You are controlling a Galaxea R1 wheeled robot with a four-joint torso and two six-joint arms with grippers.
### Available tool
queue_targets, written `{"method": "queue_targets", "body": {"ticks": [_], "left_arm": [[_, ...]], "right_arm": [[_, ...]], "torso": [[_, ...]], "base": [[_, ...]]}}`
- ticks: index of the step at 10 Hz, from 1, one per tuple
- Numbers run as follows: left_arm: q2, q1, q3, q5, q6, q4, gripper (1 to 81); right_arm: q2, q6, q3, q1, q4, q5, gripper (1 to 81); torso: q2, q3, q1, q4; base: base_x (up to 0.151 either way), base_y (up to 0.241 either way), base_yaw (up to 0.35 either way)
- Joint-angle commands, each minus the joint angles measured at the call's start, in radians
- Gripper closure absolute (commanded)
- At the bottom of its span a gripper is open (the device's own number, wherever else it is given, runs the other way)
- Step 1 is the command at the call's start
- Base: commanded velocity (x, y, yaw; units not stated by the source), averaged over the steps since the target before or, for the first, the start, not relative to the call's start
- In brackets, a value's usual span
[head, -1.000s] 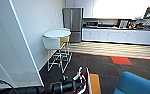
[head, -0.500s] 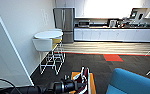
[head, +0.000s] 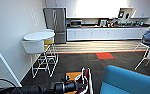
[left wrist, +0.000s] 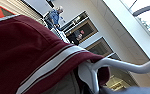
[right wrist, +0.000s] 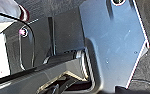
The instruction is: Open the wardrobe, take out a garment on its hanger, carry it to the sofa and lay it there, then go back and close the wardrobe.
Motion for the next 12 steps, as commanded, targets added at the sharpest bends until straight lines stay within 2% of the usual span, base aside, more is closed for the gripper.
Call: {"method": "queue_targets", "body": {"ticks": [1, 12], "left_arm": [[0.000, -0.158, 0.054, -0.093, 0.016, 0.033, 81.1], [-0.026, -0.158, 0.065, -0.094, 0.016, 0.033, 81.1]], "right_arm": [[0.008, -0.001, 0.005, 0.033, 0.000, -0.058, 1.0], [0.008, -0.003, 0.005, 0.033, 0.000, -0.058, 1.0]], "torso": [[0.000, 0.000, 0.000, 0.000], [0.000, 0.000, 0.000, 0.000]], "base": [[0.000, 0.000, -0.213], [0.000, 0.000, -0.214]]}}
